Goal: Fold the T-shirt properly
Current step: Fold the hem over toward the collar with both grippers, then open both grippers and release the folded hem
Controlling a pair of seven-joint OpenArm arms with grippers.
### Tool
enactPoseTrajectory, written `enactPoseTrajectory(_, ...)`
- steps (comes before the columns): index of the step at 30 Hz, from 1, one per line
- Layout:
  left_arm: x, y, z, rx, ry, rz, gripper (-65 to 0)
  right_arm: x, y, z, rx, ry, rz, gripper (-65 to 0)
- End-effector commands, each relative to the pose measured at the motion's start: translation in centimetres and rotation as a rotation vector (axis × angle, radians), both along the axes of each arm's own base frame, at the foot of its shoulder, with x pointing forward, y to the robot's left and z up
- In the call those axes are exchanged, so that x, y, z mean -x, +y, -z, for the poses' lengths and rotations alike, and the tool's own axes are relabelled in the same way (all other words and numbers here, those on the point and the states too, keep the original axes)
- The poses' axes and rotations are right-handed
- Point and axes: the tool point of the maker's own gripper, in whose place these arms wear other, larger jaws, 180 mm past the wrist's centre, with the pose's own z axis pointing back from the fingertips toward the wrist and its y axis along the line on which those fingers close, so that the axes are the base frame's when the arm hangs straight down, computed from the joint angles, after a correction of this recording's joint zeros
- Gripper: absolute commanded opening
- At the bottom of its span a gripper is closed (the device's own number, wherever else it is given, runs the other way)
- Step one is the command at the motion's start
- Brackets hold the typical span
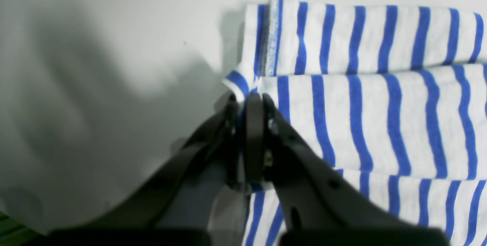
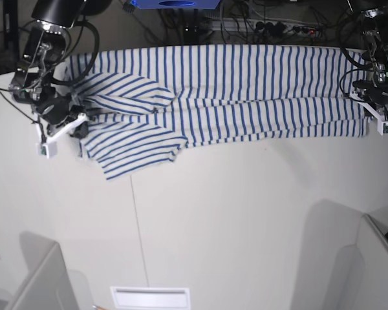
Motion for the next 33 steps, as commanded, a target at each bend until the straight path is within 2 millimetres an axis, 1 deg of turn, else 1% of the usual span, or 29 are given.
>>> enactPoseTrajectory(1, -0.8, 0.8, -1.4, -0.032, -0.035, 0.005, -65.0, -1.3, -0.1, -2.8, 0.024, -0.097, -0.014, -49.2)
enactPoseTrajectory(2, -0.8, 0.8, -1.4, -0.031, -0.036, 0.005, -65.0, -1.7, 0.1, -4.1, 0.04, -0.135, -0.027, -44.3)
enactPoseTrajectory(4, -0.8, 0.8, -1.4, -0.031, -0.036, 0.005, -65.0, -2.5, 0.7, -6.0, 0.051, -0.192, -0.041, -36.6)
enactPoseTrajectory(5, -0.8, 0.8, -1.4, -0.031, -0.036, 0.005, -65.0, -3.4, 1.0, -6.7, 0.051, -0.204, -0.052, -33.6)
enactPoseTrajectory(6, -0.8, 0.8, -1.4, -0.031, -0.036, 0.005, -65.0, -4.2, 1.5, -6.4, 0.045, -0.179, -0.075, -31.4)
enactPoseTrajectory(7, -0.8, 0.8, -1.4, -0.031, -0.036, 0.005, -65.0, -5.0, 1.9, -6.0, 0.033, -0.151, -0.09, -29.6)
enactPoseTrajectory(8, -0.8, 0.8, -1.4, -0.031, -0.036, 0.005, -65.0, -6.0, 2.0, -5.7, 0.027, -0.13, -0.106, -29.1)
enactPoseTrajectory(11, -0.8, 0.7, -1.4, -0.029, -0.038, 0.004, -65.0, -8.9, 2.8, -4.0, -0.017, -0.076, -0.128, -29.3)
enactPoseTrajectory(13, -0.8, 0.7, -1.4, -0.029, -0.038, 0.004, -65.0, -10.8, 2.8, -3.0, -0.028, -0.047, -0.141, -29.3)
enactPoseTrajectory(16, -0.8, 0.8, -1.5, -0.03, -0.039, 0.003, -65.0, -12.6, 4.0, -0.7, -0.036, 0.012, -0.18, -29.3)
enactPoseTrajectory(17, -0.8, 0.8, -1.5, -0.03, -0.039, 0.003, -65.0, -13.1, 4.0, -0.1, -0.035, 0.022, -0.182, -29.3)
enactPoseTrajectory(22, -0.8, 0.8, -1.5, -0.03, -0.039, 0.003, -65.0, -14.4, 4.2, 2.3, -0.043, 0.052, -0.172, -29.3)
enactPoseTrajectory(25, -0.8, 0.8, -1.5, -0.03, -0.039, 0.003, -65.0, -14.1, 4.5, 3.8, -0.034, 0.083, -0.182, -29.4)
enactPoseTrajectory(27, -0.8, 0.8, -1.5, -0.03, -0.039, 0.003, -65.0, -13.8, 4.8, 4.2, -0.027, 0.091, -0.196, -29.6)
enactPoseTrajectory(28, -0.8, 0.8, -1.5, -0.03, -0.039, 0.003, -65.0, -13.5, 5.0, 4.6, -0.025, 0.099, -0.202, -30.0)
enactPoseTrajectory(29, -0.8, 0.8, -1.5, -0.03, -0.039, 0.003, -65.0, -13.0, 5.1, 5.0, -0.027, 0.107, -0.205, -32.3)
enactPoseTrajectory(31, -0.8, 0.8, -1.5, -0.03, -0.039, 0.002, -65.0, -12.9, 5.4, 4.5, -0.025, 0.085, -0.211, -43.4)
enactPoseTrajectory(33, -0.8, 0.8, -1.5, -0.03, -0.039, 0.002, -65.0, -12.7, 5.7, 4.0, -0.02, 0.061, -0.225, -58.1)
